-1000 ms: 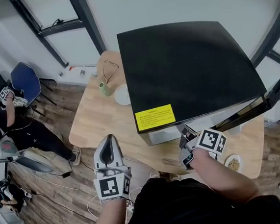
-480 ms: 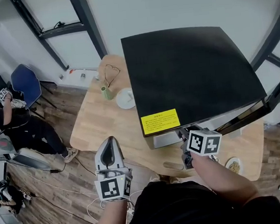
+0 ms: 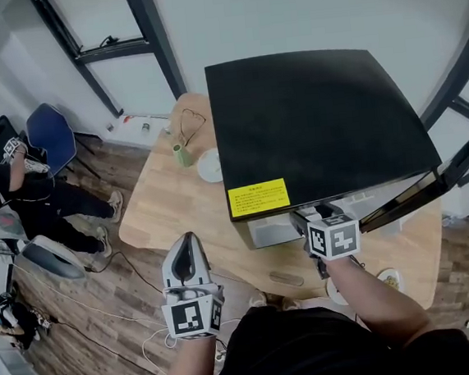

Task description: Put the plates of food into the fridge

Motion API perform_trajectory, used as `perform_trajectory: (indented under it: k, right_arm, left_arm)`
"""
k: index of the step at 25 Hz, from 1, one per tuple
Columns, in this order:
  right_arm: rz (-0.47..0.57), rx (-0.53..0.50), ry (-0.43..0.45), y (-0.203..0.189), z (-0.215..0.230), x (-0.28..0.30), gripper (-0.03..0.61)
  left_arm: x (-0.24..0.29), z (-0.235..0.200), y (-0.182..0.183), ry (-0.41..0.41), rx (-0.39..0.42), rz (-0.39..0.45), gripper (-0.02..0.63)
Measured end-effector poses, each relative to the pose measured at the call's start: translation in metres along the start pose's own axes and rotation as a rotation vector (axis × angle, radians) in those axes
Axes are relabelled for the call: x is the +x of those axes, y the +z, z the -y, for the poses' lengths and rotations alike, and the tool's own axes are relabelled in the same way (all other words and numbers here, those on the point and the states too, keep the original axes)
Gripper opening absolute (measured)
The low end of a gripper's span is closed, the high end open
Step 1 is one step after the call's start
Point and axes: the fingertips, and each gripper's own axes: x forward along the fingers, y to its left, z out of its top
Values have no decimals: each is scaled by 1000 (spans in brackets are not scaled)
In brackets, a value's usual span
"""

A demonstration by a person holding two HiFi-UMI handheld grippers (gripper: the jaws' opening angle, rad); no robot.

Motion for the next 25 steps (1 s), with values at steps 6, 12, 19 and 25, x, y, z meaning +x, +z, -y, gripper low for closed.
perform_trajectory:
  k: [6, 12, 19, 25]
  right_arm:
    - [92, -55, -31, 7, 14, -18, 288]
    - [204, -20, 28, 13, 19, -43, 288]
    - [356, 121, 163, 3, 30, -71, 286]
    - [419, 213, 208, -14, 42, -96, 283]
  left_arm:
    - [-11, 17, 11, 18, 10, 19, 5]
    - [-29, 55, 21, 3, 122, 3, 3]
    - [-50, 87, 14, -6, 103, -6, 5]
    - [-57, 104, 9, -32, 101, -14, 5]
